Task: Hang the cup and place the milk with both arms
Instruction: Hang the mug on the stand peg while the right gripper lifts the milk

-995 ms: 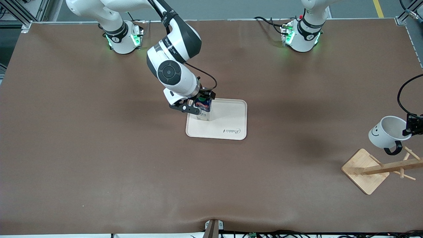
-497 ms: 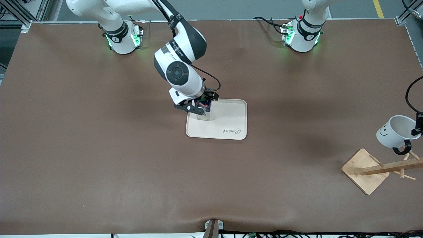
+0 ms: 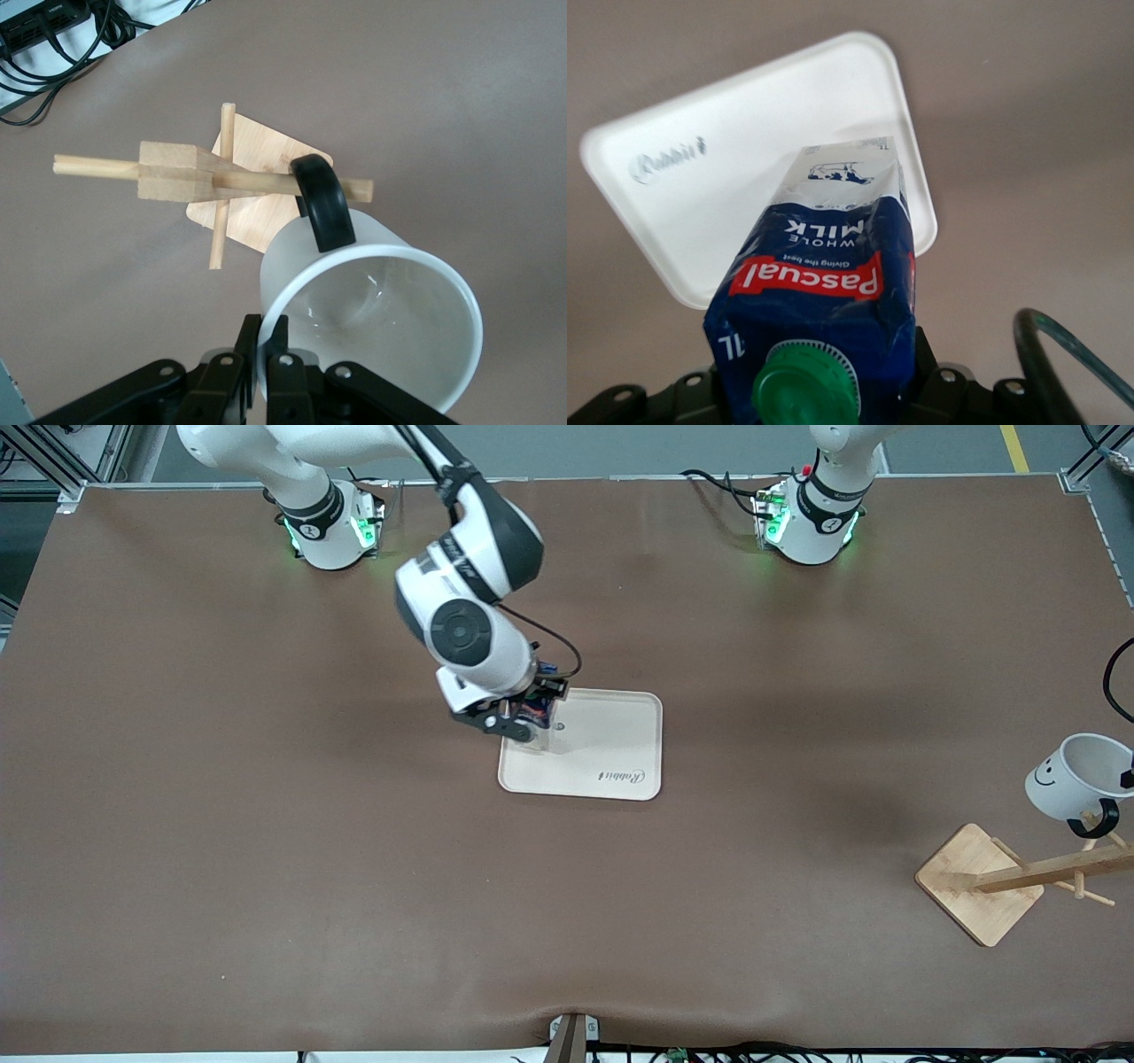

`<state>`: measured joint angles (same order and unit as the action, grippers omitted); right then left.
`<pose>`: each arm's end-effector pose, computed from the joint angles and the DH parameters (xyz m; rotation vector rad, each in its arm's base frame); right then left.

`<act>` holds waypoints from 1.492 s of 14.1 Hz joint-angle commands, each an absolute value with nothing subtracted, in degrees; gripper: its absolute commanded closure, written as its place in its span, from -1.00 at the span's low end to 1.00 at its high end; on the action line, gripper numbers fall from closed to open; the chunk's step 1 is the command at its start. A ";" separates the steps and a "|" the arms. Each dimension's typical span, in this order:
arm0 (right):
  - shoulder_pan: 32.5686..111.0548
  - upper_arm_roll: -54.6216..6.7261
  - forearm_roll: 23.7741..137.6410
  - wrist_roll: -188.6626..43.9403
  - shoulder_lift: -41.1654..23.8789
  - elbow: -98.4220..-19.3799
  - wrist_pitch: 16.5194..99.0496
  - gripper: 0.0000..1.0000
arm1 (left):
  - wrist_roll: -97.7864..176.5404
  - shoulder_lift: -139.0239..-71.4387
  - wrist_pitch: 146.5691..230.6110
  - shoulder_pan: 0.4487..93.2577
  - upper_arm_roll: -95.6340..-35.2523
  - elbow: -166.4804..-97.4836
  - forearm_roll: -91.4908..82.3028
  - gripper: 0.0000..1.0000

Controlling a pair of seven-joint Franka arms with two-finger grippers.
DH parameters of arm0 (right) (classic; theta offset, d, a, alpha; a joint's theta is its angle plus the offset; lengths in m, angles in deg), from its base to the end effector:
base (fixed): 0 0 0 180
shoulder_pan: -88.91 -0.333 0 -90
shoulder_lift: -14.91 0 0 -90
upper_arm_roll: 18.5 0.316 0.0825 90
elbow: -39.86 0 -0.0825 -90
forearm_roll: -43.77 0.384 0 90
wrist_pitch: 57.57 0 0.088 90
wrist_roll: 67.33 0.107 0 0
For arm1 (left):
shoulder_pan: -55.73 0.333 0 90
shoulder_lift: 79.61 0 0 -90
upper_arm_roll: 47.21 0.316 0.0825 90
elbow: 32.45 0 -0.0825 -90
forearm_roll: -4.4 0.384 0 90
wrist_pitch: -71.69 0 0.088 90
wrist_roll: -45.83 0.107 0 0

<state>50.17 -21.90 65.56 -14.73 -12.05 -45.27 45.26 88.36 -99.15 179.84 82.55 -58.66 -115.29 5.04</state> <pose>0.5292 0.4212 0.3948 -2.9024 0.6070 0.5204 0.6439 0.1977 0.5077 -3.0488 0.7173 -0.1890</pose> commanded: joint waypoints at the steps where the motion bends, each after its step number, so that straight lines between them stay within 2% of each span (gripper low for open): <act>1: 59.26 -21.14 71.44 -13.72 -11.63 -37.59 34.66 1.00 | 87.41 -99.74 179.36 83.06 -58.98 -114.10 4.22 0.07; 2: 61.99 -21.14 71.63 -14.06 -11.46 -36.70 30.97 1.00 | 86.01 -99.56 179.36 82.89 -59.24 -114.10 3.79 -0.78; 3: 64.80 -21.22 70.85 -14.15 -11.02 -36.87 28.15 1.00 | 84.25 -99.13 179.27 82.62 -59.51 -114.10 3.35 -1.00; 7: 70.87 -21.22 53.73 -30.11 -6.20 -39.15 19.88 1.00 | 70.65 -96.14 175.60 79.73 -61.87 -114.18 3.95 -1.00; 12: 81.68 -21.40 49.58 -46.80 1.54 -51.18 22.23 1.00 | 52.27 -91.66 166.71 75.68 -62.85 -114.36 6.06 -1.00; 14: 86.17 -21.40 49.40 -53.07 4.00 -57.05 25.29 1.00 | 48.83 -90.25 163.82 75.07 -63.81 -114.27 6.24 -1.00; 17: 89.95 -21.40 48.08 -59.84 9.79 -69.96 36.08 1.00 | 47.67 -88.23 161.52 74.80 -64.61 -114.18 6.24 -1.00; 21: 93.47 -21.40 47.90 -62.75 10.34 -76.76 40.85 1.00 | 47.67 -87.26 160.46 74.71 -65.05 -111.29 5.81 -1.00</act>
